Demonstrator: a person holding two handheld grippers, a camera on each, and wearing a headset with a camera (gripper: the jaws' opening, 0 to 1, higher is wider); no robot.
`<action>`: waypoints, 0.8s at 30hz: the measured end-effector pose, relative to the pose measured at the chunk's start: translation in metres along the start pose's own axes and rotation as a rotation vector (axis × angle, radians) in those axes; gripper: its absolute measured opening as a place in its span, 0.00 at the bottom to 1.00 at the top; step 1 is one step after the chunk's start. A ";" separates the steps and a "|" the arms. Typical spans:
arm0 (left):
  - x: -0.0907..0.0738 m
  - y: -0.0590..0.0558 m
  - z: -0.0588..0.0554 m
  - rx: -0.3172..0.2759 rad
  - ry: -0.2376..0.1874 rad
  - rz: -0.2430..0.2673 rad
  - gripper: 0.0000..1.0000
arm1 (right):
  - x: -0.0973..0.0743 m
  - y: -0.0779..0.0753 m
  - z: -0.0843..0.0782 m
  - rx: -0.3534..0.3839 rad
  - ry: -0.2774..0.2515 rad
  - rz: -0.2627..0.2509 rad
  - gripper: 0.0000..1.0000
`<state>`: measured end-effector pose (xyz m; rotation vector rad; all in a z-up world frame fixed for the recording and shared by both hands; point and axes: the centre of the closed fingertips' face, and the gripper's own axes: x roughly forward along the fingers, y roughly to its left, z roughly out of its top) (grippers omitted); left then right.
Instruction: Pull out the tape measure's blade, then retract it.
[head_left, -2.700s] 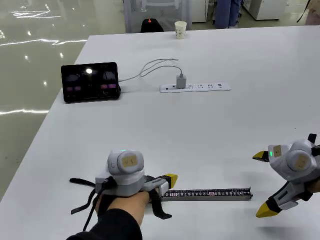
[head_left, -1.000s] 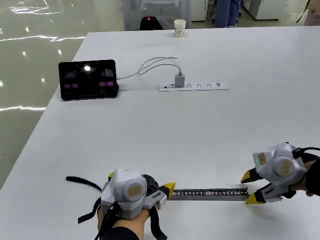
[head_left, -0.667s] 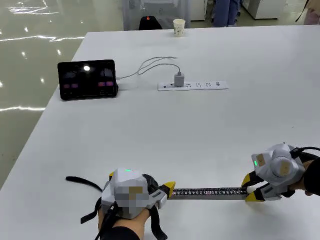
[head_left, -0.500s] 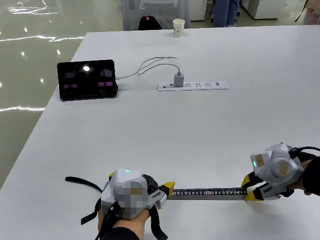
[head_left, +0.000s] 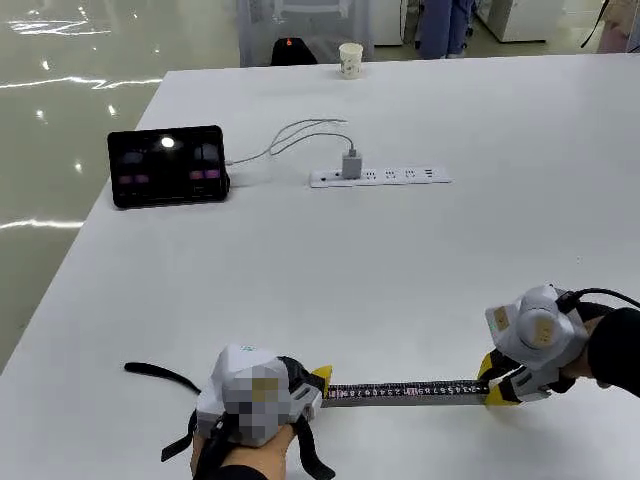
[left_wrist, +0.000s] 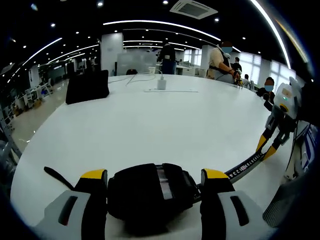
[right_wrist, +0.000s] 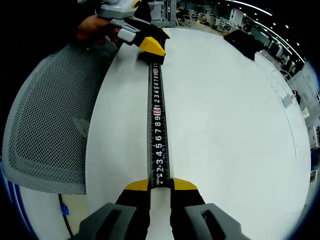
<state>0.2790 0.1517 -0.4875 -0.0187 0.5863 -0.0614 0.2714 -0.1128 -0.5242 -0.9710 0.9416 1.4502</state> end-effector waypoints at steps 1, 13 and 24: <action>0.000 0.000 -0.001 0.007 0.004 0.003 0.71 | 0.000 0.000 0.000 0.006 0.002 -0.001 0.11; 0.001 0.003 -0.019 -0.144 0.102 0.007 0.68 | 0.001 -0.001 -0.001 0.024 0.016 0.008 0.10; 0.000 0.004 -0.013 -0.026 0.078 0.014 0.67 | 0.001 -0.002 -0.001 0.047 0.019 0.005 0.10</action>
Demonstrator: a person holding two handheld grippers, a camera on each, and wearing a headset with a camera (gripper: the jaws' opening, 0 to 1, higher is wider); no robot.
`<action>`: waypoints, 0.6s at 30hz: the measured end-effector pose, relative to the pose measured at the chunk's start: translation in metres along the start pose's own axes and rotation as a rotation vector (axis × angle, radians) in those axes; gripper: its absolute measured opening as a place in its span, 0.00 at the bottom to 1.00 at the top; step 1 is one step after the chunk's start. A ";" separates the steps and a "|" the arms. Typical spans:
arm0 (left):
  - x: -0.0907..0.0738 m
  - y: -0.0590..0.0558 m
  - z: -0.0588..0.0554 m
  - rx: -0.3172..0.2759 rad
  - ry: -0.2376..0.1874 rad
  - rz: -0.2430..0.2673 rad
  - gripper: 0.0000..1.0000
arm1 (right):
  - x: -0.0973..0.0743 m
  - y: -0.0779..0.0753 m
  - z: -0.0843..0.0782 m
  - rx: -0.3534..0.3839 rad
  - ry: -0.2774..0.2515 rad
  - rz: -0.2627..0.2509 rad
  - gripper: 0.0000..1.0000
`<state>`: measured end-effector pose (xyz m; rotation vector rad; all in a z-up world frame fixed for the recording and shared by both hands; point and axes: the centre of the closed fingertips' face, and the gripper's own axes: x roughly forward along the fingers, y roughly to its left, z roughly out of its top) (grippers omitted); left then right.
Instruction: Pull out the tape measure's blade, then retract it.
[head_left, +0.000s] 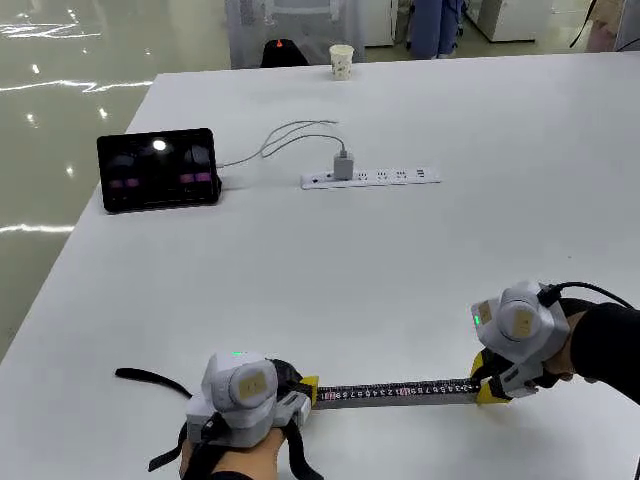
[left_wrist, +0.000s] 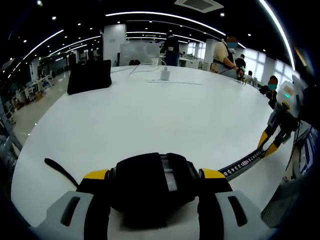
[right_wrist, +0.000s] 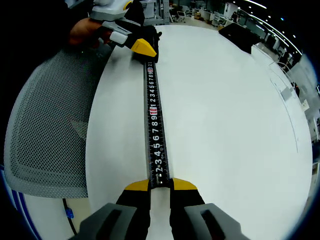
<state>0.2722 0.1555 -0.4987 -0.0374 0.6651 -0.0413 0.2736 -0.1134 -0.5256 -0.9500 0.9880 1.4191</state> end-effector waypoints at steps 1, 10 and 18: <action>0.000 0.000 0.000 0.003 -0.001 -0.001 0.66 | 0.000 0.000 0.000 0.001 -0.001 -0.001 0.10; 0.000 0.001 0.000 0.004 0.001 -0.009 0.65 | 0.000 0.000 0.000 -0.005 -0.009 -0.009 0.10; -0.001 0.000 0.000 -0.008 -0.004 -0.012 0.65 | 0.000 0.000 0.000 0.001 -0.011 -0.008 0.10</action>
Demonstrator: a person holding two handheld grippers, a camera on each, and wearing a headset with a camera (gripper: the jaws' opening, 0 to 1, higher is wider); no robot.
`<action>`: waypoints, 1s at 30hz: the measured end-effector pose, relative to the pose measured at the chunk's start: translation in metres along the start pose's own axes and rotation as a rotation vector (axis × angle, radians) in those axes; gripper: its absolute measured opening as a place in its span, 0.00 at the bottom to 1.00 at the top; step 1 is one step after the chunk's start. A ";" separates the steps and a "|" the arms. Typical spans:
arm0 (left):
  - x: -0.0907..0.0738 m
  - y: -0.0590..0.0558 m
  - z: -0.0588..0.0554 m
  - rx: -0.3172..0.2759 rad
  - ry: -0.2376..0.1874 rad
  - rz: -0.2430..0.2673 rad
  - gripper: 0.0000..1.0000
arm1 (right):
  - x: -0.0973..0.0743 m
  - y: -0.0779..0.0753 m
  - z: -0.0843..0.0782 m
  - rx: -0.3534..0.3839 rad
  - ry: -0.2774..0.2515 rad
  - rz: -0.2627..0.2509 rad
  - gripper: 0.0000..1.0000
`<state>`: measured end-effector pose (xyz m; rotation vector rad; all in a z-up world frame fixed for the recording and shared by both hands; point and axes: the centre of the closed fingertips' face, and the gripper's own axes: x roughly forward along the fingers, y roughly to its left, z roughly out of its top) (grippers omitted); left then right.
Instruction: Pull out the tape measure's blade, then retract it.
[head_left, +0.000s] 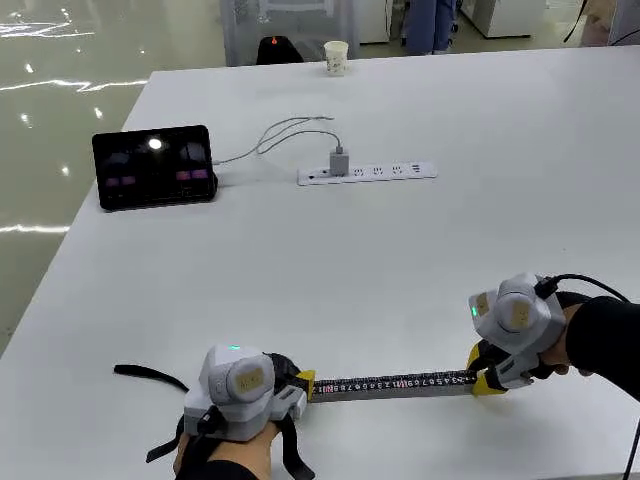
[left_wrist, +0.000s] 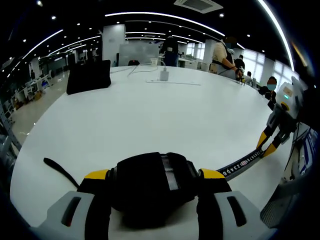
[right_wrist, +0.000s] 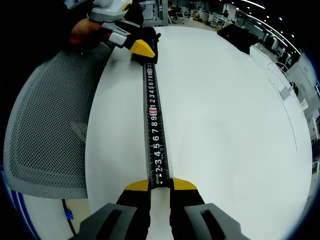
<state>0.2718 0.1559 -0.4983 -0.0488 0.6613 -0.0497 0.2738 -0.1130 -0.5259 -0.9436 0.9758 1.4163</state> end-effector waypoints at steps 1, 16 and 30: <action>0.000 0.000 0.000 0.001 0.002 0.000 0.65 | 0.000 0.000 0.000 -0.001 0.001 -0.001 0.10; -0.002 0.001 0.004 -0.006 -0.002 0.003 0.63 | 0.001 -0.001 0.000 0.023 -0.001 -0.011 0.10; -0.004 0.000 0.003 -0.013 0.000 -0.002 0.64 | 0.002 0.000 0.004 0.020 0.007 -0.012 0.10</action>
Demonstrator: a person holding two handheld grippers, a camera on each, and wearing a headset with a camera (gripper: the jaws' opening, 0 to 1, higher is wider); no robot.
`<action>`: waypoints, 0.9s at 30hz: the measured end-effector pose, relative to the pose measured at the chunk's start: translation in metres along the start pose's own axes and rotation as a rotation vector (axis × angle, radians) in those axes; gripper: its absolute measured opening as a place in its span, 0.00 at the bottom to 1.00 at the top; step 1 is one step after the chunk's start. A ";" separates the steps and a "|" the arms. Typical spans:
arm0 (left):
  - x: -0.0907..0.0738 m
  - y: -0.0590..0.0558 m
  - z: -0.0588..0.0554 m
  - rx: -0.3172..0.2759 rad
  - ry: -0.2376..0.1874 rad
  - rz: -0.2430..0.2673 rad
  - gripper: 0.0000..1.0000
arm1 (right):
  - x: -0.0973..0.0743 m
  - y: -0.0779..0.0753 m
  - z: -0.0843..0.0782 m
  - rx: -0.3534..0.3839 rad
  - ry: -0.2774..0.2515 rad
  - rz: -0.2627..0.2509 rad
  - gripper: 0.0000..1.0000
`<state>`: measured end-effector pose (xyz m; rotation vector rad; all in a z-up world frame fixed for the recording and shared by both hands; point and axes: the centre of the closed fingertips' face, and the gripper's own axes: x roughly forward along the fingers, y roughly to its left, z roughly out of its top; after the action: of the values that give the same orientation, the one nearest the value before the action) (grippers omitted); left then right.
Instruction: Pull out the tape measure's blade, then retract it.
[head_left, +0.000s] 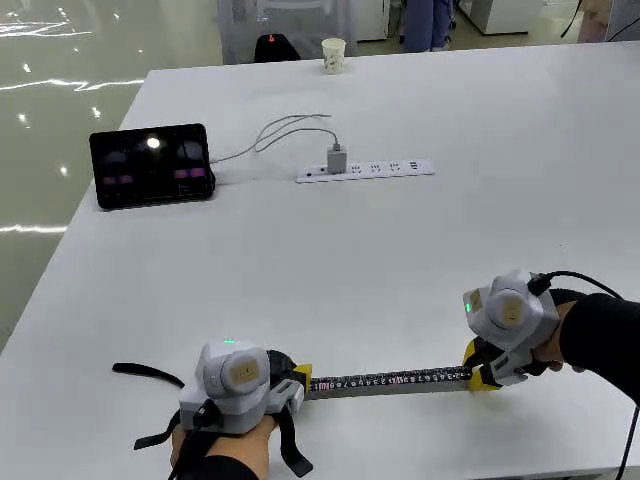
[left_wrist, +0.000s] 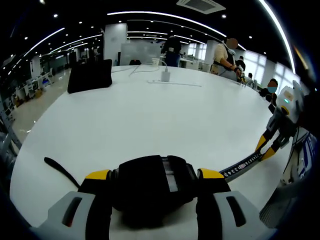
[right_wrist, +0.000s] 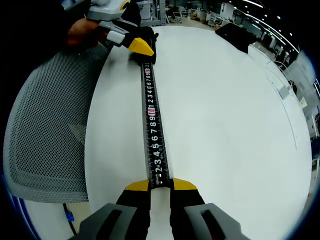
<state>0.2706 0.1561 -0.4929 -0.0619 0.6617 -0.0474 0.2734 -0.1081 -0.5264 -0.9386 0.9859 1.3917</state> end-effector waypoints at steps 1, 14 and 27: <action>0.000 0.000 0.000 0.000 0.000 0.000 0.64 | 0.000 0.000 0.000 0.005 0.003 -0.002 0.11; 0.001 0.000 0.000 0.003 0.002 -0.003 0.64 | 0.000 0.001 0.004 -0.028 -0.002 0.000 0.11; 0.002 -0.001 -0.001 0.007 0.003 -0.006 0.64 | 0.002 0.002 0.008 -0.066 -0.015 -0.002 0.11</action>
<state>0.2714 0.1552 -0.4946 -0.0574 0.6641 -0.0553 0.2717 -0.0996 -0.5255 -0.9766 0.9320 1.4353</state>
